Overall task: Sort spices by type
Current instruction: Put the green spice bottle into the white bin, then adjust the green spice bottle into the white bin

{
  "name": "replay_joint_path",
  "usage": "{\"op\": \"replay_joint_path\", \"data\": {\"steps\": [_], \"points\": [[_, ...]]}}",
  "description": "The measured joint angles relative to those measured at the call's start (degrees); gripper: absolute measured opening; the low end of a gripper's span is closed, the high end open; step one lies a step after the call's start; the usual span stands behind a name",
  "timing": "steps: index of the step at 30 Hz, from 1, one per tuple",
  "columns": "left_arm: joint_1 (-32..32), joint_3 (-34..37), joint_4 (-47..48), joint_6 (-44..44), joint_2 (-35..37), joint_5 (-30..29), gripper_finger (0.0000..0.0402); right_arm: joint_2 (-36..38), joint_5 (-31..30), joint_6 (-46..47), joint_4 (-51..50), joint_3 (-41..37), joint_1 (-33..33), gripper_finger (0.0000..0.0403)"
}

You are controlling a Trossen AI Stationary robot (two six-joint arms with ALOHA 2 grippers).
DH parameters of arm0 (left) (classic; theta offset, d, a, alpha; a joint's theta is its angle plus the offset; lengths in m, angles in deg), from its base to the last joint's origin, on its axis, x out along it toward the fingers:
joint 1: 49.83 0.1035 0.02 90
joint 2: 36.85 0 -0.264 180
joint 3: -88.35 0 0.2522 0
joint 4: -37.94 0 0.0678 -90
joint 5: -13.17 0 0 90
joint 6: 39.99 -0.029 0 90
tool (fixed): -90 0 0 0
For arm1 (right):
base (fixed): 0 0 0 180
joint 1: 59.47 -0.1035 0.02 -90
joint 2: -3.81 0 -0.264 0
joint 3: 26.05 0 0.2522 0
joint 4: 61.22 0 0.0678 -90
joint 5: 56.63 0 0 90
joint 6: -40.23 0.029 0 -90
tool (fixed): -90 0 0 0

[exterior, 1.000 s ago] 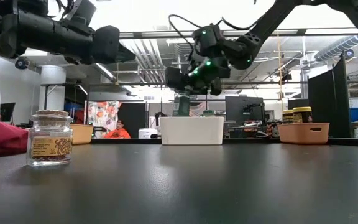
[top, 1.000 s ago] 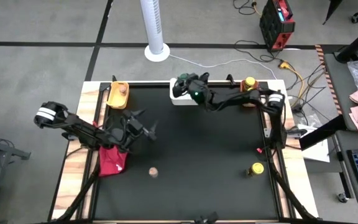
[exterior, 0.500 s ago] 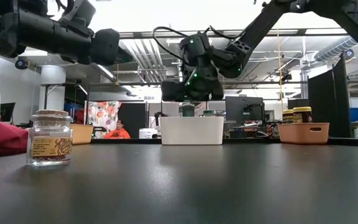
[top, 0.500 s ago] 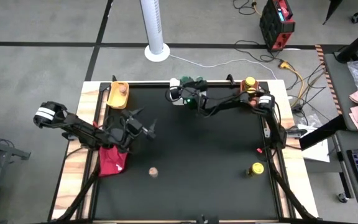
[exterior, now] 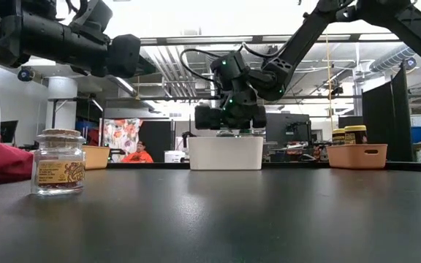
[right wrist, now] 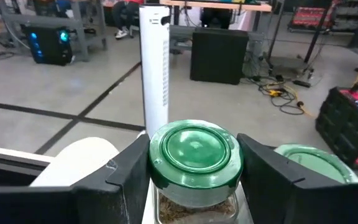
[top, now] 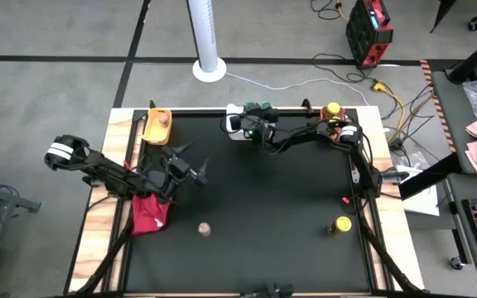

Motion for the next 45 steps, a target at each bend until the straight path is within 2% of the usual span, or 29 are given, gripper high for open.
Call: {"op": "replay_joint_path", "data": {"steps": [6,11,15,19,24,27,29,32,34,37,45], "points": [[0.00,0.00,0.02,-0.01,0.00,0.00,0.0352,-0.04,0.08,-0.82,0.15,0.00,0.27,0.0204],[0.00,0.00,0.36,0.01,0.00,0.01,0.0352,0.07,0.04,-0.86,0.63,0.02,0.42,0.0280],[0.00,0.00,0.49,0.02,0.00,0.01,0.0352,0.20,0.05,-1.96,0.60,0.02,0.44,0.0317],[0.00,0.00,0.66,0.03,0.00,0.00,0.0352,2.10,0.08,-4.14,0.51,0.00,0.42,0.0330],[0.00,0.00,0.72,0.03,0.00,0.00,0.0352,6.94,0.84,-12.73,0.06,0.02,-0.02,0.0322],[0.00,0.00,0.74,0.15,0.00,0.00,0.0352,11.99,8.34,-15.01,-7.16,0.13,-0.47,0.0302],[0.00,0.00,0.74,0.21,0.00,0.00,0.0352,15.47,20.02,-9.84,-17.36,0.71,0.46,0.0273],[0.00,-0.03,0.73,0.21,0.00,0.02,0.0352,17.43,42.04,-3.60,-28.59,2.39,4.39,0.0200],[0.00,-0.14,0.78,0.22,0.00,0.03,0.0352,17.46,50.87,-2.18,-31.32,2.74,6.68,0.0137],[0.00,-0.17,0.77,0.23,0.00,0.07,0.0352,17.15,53.93,-3.72,-31.64,2.99,8.37,0.0037],[0.01,-0.25,0.76,0.22,0.00,0.10,0.0352,14.45,56.74,-4.97,-33.19,4.65,8.80,0.0009]]}}
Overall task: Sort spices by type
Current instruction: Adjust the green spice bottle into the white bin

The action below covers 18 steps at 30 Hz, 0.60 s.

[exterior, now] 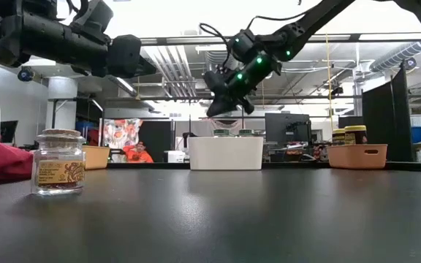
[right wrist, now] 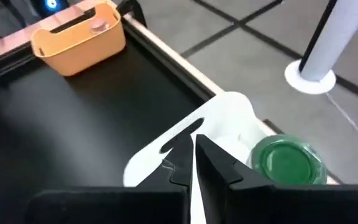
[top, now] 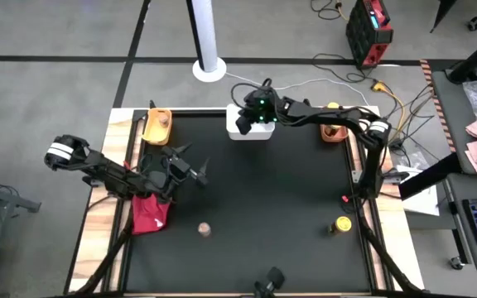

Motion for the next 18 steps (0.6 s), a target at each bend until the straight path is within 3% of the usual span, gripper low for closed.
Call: {"op": "replay_joint_path", "data": {"steps": [5,13,18], "points": [[0.01,-0.01,-0.02,-0.04,0.00,0.01,0.0352,-2.34,-3.38,0.36,-6.78,2.11,-0.21,0.0009],[0.01,-0.01,-0.02,-0.01,-0.02,0.01,0.0352,-2.72,-11.22,0.07,-6.60,2.85,-0.54,0.0009],[0.01,-0.03,-0.02,-0.01,-0.02,0.01,0.0352,-2.79,-11.68,-0.27,-6.32,2.90,-0.13,0.0009]]}}
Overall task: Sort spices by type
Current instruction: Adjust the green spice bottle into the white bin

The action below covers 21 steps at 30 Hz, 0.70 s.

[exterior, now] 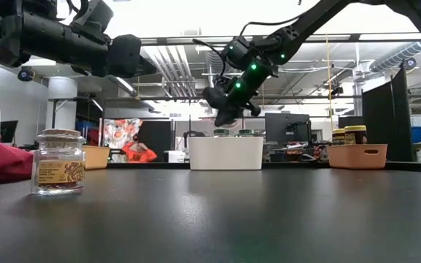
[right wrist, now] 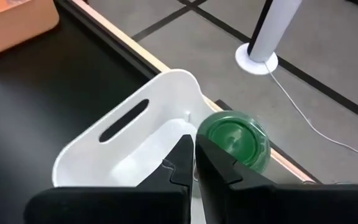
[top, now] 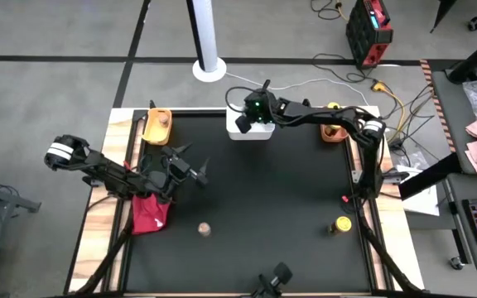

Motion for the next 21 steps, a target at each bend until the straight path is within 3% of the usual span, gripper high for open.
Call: {"op": "replay_joint_path", "data": {"steps": [6,11,21], "points": [[0.00,0.00,0.00,0.00,0.00,0.00,0.0352,0.00,-0.17,0.01,-0.18,0.00,0.45,0.0009],[0.00,0.00,0.01,0.00,0.00,0.00,0.0352,0.05,-4.35,0.17,-0.68,-0.01,0.48,0.0009],[0.00,0.00,0.24,0.00,0.00,0.00,0.0352,0.13,-4.61,2.67,-4.53,0.04,0.41,0.0009]]}}
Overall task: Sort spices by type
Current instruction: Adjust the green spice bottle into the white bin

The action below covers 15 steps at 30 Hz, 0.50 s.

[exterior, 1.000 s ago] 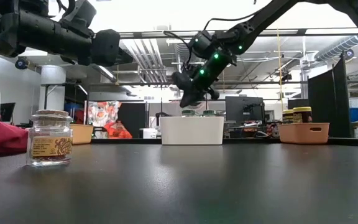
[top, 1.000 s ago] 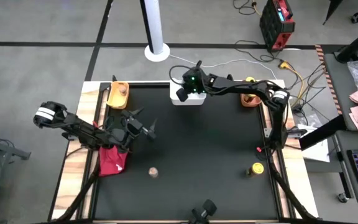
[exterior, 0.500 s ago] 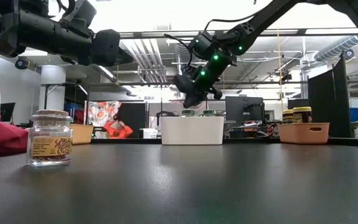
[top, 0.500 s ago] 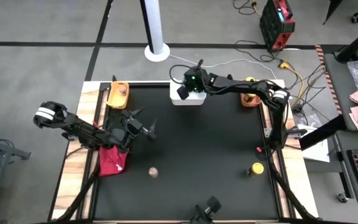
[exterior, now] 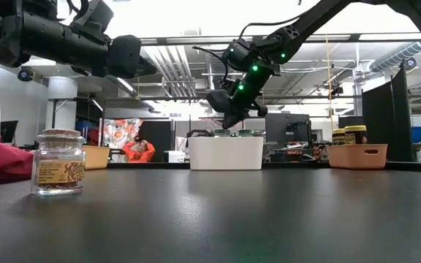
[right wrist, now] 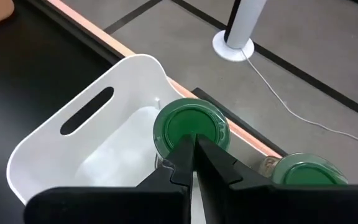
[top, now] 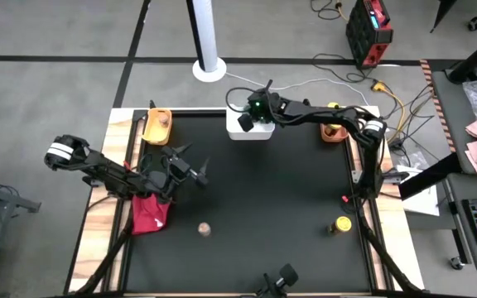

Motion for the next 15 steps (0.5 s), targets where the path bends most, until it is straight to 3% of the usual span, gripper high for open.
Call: {"op": "replay_joint_path", "data": {"steps": [11,15], "points": [[0.00,0.00,0.00,0.00,-0.02,-0.02,0.0352,0.00,0.00,12.16,-0.13,0.04,-0.28,0.0009],[0.00,0.00,0.01,0.00,-0.02,0.00,0.0352,0.12,-0.88,12.35,0.47,0.04,-0.61,0.0009]]}}
